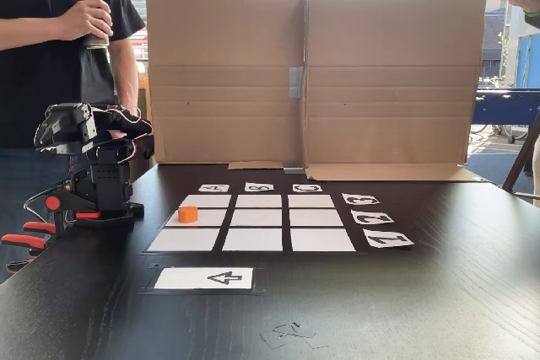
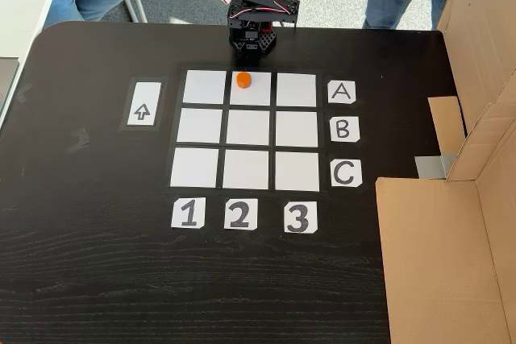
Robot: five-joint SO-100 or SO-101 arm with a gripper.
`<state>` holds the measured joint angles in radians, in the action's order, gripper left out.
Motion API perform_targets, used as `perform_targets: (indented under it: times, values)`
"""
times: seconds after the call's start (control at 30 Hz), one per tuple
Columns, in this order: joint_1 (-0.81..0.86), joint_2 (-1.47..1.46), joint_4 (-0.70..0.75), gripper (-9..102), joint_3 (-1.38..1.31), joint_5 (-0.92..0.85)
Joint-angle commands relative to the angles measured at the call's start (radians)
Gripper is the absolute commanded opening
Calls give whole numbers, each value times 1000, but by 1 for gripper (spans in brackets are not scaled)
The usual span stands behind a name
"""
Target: Pick up the round, orange token and place it in the grid on square A2.
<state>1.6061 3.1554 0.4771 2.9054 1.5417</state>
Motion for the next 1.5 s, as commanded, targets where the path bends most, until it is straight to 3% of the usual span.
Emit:
perform_targets:
  times: [0.0,0.7,1.47]
  values:
    - [20,87,-20,-1,89,6]
    - [34,170,198,0,153,-5]
    - [35,170,204,0,153,-8]
